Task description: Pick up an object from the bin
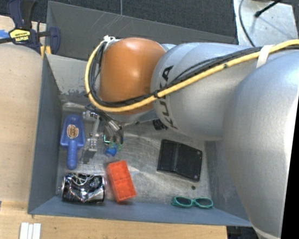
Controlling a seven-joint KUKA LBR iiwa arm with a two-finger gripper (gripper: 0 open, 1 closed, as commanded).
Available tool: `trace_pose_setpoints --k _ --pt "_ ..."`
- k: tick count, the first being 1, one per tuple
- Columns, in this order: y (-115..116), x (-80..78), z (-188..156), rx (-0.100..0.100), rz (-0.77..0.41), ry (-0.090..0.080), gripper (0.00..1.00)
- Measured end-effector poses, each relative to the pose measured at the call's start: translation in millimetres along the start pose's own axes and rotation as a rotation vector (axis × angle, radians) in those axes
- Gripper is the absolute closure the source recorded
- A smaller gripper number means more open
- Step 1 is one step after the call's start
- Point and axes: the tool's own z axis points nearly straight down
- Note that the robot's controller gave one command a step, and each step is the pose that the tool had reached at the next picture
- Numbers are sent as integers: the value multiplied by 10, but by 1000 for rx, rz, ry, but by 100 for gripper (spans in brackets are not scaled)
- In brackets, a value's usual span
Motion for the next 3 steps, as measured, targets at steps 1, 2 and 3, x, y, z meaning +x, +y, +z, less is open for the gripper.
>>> trace_pose_setpoints --k 1,2,3 --pt "-6 -21 -47 -3 3 -8 0" --pt "145 52 614 -2 -324 -14 0" --pt "194 36 507 -2 -400 -8 0"
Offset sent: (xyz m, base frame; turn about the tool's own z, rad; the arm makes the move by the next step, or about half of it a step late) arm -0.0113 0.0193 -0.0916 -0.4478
